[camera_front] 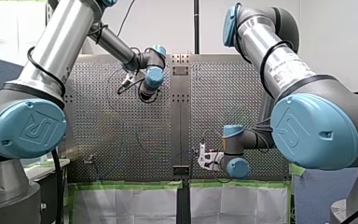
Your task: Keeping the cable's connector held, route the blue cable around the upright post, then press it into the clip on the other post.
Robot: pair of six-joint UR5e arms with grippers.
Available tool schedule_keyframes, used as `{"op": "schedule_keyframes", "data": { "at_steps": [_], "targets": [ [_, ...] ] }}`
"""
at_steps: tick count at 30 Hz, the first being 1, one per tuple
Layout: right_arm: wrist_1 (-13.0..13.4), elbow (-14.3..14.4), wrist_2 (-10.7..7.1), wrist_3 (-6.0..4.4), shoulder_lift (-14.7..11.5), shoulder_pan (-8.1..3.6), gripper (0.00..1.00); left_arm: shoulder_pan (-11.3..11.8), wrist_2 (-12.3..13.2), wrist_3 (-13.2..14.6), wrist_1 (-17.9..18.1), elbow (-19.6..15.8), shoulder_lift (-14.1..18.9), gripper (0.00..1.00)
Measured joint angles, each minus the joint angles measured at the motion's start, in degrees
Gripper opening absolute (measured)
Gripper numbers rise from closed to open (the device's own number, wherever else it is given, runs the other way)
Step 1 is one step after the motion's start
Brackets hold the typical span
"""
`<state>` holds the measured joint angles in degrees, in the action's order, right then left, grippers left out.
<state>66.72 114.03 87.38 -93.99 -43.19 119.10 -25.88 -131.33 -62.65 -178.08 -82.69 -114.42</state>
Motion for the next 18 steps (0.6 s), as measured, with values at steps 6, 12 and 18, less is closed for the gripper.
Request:
{"op": "schedule_keyframes", "data": {
  "at_steps": [6,12,18],
  "targets": [
    [0.00,0.00,0.00,0.01,0.00,0.09,0.00,0.77,-0.23,0.55,1.60,0.00,-0.03,1.00],
    [0.00,-0.02,0.00,0.02,-0.02,0.22,0.00,1.20,0.99,0.78,3.05,0.00,-0.14,1.00],
    [0.00,-0.03,0.00,0.04,0.00,0.28,0.00,2.07,2.02,1.31,3.33,0.00,-1.94,1.00]
  ]
}}
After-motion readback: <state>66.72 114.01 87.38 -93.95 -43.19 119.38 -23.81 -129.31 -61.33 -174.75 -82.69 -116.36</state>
